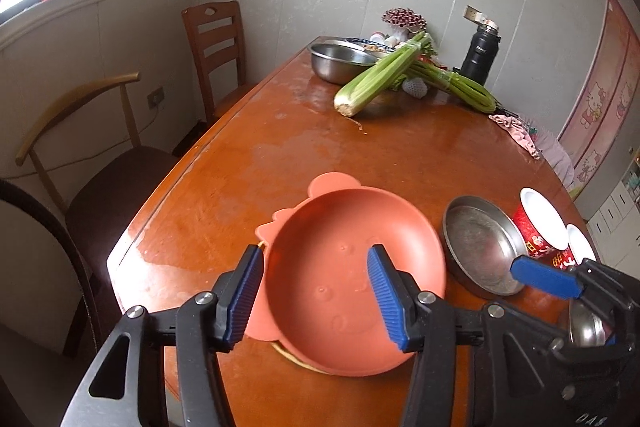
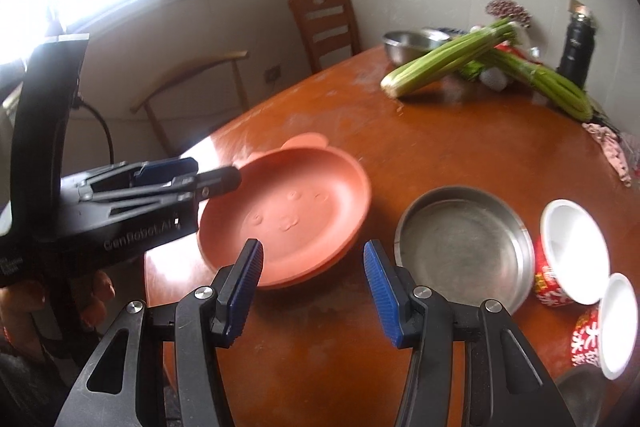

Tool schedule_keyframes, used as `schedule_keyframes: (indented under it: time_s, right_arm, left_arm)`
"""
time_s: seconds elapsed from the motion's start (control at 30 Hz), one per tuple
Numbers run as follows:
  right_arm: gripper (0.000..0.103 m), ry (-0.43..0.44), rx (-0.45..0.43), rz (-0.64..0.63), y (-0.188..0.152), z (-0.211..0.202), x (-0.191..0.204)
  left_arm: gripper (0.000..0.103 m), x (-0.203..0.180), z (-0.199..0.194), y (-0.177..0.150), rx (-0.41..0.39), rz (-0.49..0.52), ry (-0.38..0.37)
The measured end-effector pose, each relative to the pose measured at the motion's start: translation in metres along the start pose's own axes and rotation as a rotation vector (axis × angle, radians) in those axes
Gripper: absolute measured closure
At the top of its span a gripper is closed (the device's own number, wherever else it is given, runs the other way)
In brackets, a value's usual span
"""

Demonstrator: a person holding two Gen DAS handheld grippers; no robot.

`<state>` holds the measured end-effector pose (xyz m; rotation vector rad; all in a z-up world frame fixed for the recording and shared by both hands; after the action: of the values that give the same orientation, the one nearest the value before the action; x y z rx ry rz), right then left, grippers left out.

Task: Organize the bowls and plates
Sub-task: 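Move the left tool to the round metal tray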

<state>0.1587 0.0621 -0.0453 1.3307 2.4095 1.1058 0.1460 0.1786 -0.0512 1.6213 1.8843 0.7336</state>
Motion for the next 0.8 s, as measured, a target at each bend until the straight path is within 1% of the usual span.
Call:
schedule_keyframes:
  time_s: [0.17, 0.3, 0.47, 0.6, 0.8]
  right_arm:
    - [0.048, -0.023, -0.025, 0.045, 0.004, -0.014, -0.020]
    - [0.048, -0.037, -0.036, 0.088, 0.003, -0.025, -0.037]
    - [0.048, -0.055, -0.035, 0.151, -0.001, -0.035, -0.062]
    - [0.048, -0.072, -0.028, 0.207, -0.002, -0.041, -0.085]
    - [0.048, -0.109, 0.007, 0.274, -0.007, -0.042, -0.119]
  left_arm:
    - [0.049, -0.022, -0.003, 0.007, -0.007, 0.039, -0.020]
    - [0.049, -0.042, -0.006, 0.018, -0.028, 0.089, -0.029]
    - [0.048, -0.066, -0.004, 0.031, -0.028, 0.149, -0.043]
    - [0.048, -0.087, 0.004, 0.041, -0.013, 0.184, -0.068]
    - [0.048, -0.117, 0.025, 0.050, 0.039, 0.236, -0.123]
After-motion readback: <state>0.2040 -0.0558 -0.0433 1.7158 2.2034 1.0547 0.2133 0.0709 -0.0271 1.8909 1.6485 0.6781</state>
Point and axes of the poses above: each gripper's, at about its wrist camera, not at the fingertips, and z roughly the way its jaws point, x to its left, y to its top, the point moved 10 cm from there along z, roughly the way its jaws point, and after that the axes turned 9 degrees about z, right-handed, at the moved point
